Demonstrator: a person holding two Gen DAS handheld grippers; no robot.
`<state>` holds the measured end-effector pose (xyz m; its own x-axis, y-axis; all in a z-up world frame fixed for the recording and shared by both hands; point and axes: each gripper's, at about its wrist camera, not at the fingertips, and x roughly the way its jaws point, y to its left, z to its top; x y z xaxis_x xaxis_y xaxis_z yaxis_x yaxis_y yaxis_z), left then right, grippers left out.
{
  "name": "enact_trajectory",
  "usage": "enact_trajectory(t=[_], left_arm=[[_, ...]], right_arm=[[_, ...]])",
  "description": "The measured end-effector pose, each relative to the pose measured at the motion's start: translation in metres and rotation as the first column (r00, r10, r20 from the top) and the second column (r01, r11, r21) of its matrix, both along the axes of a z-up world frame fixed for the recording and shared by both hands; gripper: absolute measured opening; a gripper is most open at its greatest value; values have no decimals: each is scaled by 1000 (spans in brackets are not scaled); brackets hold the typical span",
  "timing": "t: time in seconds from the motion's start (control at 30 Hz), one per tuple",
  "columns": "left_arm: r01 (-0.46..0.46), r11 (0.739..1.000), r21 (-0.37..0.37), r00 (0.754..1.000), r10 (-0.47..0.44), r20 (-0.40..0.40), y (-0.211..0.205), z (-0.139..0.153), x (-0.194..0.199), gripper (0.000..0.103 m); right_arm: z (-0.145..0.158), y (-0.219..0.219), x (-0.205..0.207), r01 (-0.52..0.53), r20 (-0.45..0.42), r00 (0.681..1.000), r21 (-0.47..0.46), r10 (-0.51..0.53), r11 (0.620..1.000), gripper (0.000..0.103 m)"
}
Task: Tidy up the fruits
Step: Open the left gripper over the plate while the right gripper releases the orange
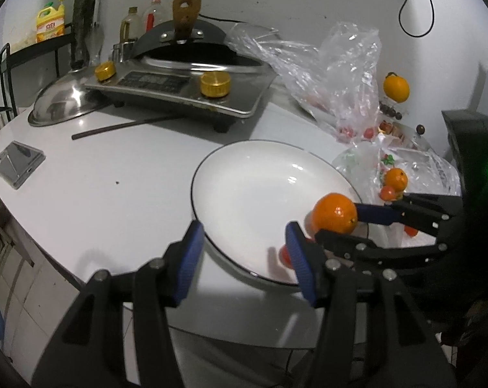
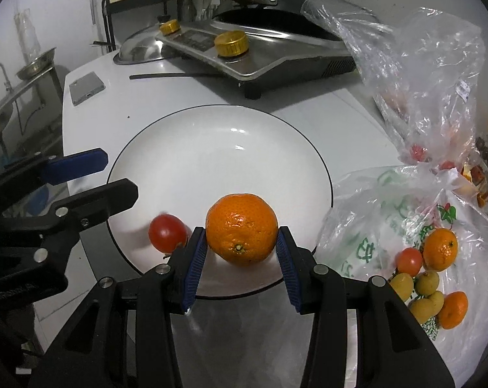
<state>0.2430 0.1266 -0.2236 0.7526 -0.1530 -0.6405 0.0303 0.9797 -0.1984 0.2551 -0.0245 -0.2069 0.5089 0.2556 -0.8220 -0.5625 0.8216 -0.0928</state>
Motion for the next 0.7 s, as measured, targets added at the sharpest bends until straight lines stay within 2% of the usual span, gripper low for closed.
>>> enact_trajectory(t=[0.33,0.47,0.7], left_arm=[[-14,1000,10,1000,14,0,-4,3,-10,54],[-20,1000,21,1000,20,4,-9,8,-16,54],[-2,999,43,1000,1,13,-26,16,-22,54]], right_arm=[[2,-2,-5,3,17,1000,3,-3,1000,48],[10,-10,-8,15,37,999,29,-16,999,54],[25,-27,-19,27,67,997,67,-32,997,54]])
